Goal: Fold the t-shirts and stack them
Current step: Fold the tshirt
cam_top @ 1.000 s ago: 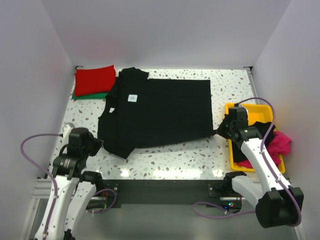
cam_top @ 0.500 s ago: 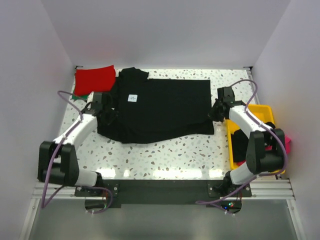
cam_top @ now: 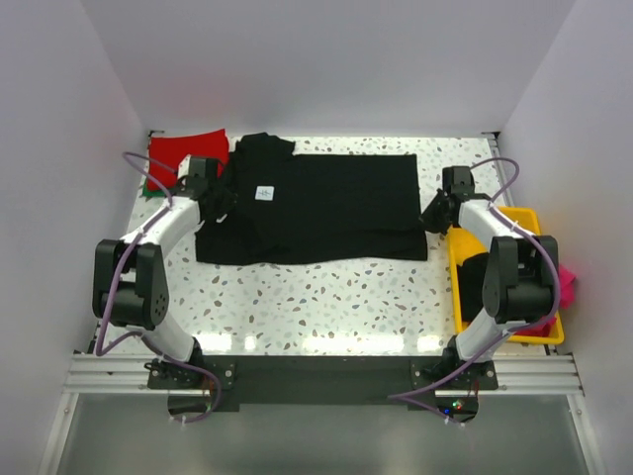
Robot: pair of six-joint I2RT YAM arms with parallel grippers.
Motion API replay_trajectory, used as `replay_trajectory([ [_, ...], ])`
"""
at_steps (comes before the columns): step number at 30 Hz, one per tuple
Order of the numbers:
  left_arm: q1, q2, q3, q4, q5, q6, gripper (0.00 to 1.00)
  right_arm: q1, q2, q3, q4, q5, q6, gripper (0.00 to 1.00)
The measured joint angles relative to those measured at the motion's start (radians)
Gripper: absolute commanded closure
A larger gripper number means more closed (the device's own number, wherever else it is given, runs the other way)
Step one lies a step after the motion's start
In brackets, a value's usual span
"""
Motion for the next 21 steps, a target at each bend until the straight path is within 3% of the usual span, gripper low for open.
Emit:
replay_trajectory([
  [21, 0.042, 0.080, 0.186, -0.017, -0.001, 0.035, 1.00, -0.058, 0.021, 0.031, 0.035, -0.052, 0.026, 1.00],
])
